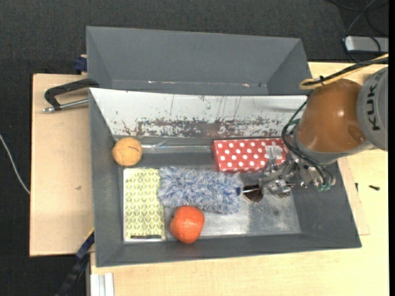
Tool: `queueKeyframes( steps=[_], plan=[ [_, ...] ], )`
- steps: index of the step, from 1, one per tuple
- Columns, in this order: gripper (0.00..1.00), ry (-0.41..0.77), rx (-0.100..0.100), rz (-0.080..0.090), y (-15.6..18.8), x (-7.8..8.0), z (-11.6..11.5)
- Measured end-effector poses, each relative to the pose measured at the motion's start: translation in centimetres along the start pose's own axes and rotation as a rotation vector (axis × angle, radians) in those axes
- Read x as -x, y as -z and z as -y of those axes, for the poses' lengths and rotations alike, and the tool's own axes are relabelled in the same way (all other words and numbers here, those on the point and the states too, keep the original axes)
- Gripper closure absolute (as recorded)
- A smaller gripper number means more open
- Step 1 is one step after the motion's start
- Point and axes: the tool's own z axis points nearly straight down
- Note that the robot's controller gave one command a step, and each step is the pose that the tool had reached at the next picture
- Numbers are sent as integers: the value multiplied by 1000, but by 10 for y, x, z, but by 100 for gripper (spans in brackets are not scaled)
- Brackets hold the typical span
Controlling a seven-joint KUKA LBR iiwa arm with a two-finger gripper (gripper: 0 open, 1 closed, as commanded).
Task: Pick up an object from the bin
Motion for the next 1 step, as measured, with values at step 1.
queueKeyframes(
  steps=[1],
  plan=[
    [100, 0, 0, 0, 0, 0, 0]
  ],
)
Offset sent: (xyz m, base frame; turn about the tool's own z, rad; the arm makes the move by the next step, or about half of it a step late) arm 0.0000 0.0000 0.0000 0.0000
